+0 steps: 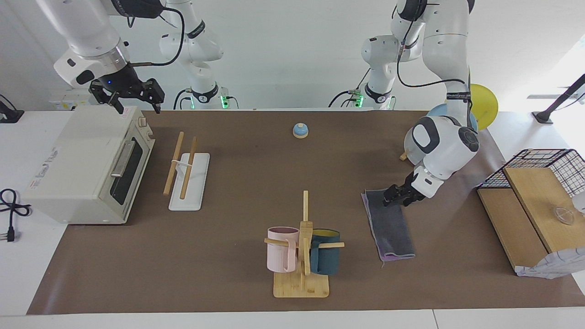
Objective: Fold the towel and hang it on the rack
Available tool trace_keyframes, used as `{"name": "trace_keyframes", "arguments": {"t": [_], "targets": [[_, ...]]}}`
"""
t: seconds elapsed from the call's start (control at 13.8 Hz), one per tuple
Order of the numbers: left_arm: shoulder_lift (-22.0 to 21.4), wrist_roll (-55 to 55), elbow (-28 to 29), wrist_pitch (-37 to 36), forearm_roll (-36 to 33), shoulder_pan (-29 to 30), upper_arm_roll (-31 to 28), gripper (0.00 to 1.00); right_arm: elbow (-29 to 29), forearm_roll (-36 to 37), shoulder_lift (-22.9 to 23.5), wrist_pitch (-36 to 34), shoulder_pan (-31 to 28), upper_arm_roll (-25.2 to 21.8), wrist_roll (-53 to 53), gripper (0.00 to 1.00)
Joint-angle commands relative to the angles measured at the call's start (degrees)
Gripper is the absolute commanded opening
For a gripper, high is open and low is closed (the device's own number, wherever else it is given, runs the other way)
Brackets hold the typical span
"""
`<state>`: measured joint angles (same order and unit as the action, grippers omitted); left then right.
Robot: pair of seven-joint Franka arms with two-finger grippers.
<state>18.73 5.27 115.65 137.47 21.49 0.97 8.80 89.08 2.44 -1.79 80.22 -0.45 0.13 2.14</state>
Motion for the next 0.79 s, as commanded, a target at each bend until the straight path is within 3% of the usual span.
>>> {"name": "trace_keyframes", "arguments": {"t": [0.0, 0.22, 0.29, 0.72], "targets": [[0.34, 1.15, -0.87, -0.98, 1.27, -0.35, -0.10, 0.80, 1.00, -1.30, -0.94, 0.02, -1.13, 0.40, 1.29, 1.00], [0.43, 1.23, -0.78, -0.98, 1.27, -0.44, -0.18, 0.74, 1.00, -1.30, -0.94, 0.03, -1.13, 0.40, 1.29, 1.00], [0.43, 1.23, -0.78, -0.98, 1.27, -0.53, -0.18, 0.66, 1.00, -1.30, -0.94, 0.11, -1.22, 0.40, 1.29, 1.00], [0.43, 1.15, -0.51, -0.98, 1.36, -0.27, -0.27, 0.05, 1.00, -1.30, -0.94, 0.02, -1.22, 0.40, 1.29, 1.00]]}}
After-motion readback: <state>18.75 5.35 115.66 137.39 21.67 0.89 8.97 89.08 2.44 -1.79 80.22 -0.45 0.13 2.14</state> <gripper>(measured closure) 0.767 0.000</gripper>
